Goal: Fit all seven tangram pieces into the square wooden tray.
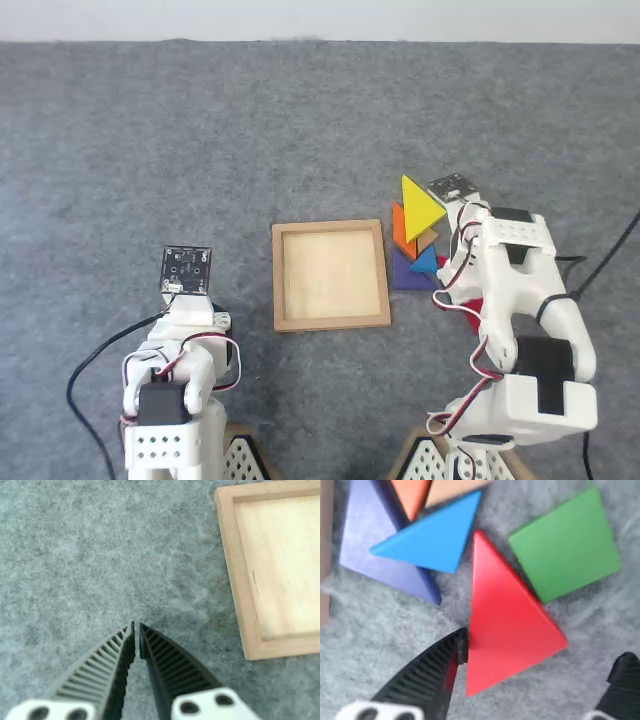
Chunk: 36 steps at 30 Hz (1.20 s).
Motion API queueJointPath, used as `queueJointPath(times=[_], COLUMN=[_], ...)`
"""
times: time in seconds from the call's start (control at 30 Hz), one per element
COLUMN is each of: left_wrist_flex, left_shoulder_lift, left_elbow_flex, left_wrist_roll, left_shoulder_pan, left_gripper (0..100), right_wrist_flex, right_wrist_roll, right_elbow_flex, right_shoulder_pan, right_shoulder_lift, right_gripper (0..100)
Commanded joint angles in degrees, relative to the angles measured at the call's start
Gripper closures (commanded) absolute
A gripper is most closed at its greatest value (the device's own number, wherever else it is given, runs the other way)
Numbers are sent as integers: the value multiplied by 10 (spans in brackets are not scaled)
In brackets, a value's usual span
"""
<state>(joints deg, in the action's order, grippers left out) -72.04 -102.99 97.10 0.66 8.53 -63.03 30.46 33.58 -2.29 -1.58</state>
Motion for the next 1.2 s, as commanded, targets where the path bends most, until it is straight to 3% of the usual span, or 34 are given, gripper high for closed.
queueJointPath(times=[0.0,0.2,1.03,1.17], left_wrist_flex=[1,1,1,1], left_shoulder_lift=[-6,-6,-6,-6], left_elbow_flex=[-7,-7,-7,-7], left_wrist_roll=[-2,-2,-2,-2], left_shoulder_pan=[-4,-4,-4,-4], left_gripper=[985,985,985,985], right_wrist_flex=[-6,13,63,63], right_wrist_roll=[11,12,16,16], right_elbow_flex=[-42,-29,46,46], right_shoulder_pan=[5,14,14,15], right_shoulder_lift=[6,2,1,1], right_gripper=[612,697,697,771])
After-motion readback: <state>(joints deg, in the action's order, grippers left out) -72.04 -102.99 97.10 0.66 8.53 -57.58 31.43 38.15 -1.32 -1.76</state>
